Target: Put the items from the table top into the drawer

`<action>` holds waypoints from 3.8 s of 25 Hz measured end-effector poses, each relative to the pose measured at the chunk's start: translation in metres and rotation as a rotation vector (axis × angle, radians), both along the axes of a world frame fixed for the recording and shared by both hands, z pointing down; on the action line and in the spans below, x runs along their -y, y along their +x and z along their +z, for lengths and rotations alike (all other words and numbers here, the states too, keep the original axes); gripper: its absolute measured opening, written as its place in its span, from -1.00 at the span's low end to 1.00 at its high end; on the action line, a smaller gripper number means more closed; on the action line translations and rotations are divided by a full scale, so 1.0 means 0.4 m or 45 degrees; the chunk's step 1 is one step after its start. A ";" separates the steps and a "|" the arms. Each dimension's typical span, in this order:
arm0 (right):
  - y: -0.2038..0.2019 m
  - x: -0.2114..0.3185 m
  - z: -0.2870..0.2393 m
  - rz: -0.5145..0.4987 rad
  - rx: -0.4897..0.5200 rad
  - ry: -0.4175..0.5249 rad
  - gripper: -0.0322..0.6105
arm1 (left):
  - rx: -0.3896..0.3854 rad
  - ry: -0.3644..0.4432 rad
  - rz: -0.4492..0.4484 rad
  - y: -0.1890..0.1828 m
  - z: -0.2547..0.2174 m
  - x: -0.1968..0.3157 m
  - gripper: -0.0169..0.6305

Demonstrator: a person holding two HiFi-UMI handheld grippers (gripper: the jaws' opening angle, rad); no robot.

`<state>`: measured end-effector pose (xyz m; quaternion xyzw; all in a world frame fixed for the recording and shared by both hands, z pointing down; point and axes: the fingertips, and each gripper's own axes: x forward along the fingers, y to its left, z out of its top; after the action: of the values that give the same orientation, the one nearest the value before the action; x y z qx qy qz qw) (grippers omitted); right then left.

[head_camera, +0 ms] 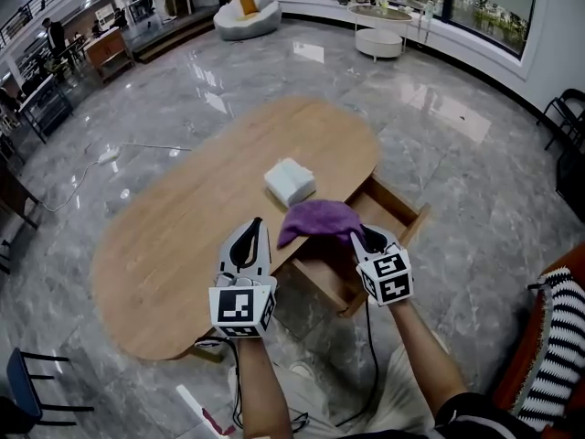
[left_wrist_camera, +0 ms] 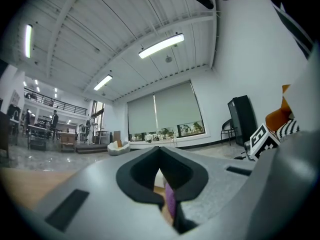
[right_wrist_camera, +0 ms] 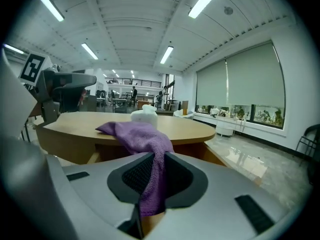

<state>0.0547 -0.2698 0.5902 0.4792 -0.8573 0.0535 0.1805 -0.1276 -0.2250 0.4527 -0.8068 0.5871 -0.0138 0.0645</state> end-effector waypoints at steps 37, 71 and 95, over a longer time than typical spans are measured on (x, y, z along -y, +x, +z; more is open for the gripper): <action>0.022 -0.043 0.043 -0.021 0.034 -0.122 -0.28 | 0.025 0.028 0.031 0.057 -0.027 -0.011 -0.94; -0.005 -0.048 -0.028 -0.042 0.097 -0.030 -0.61 | -0.031 0.065 0.010 0.053 -0.036 -0.022 -0.94; -0.203 0.054 -0.141 -0.255 0.169 0.057 -0.80 | 0.003 0.028 -0.043 -0.013 -0.005 0.005 -0.94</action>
<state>-0.0266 -0.2913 0.5337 0.3906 -0.9118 0.0477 0.1170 -0.1326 -0.2268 0.4509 -0.7961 0.6006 -0.0093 0.0740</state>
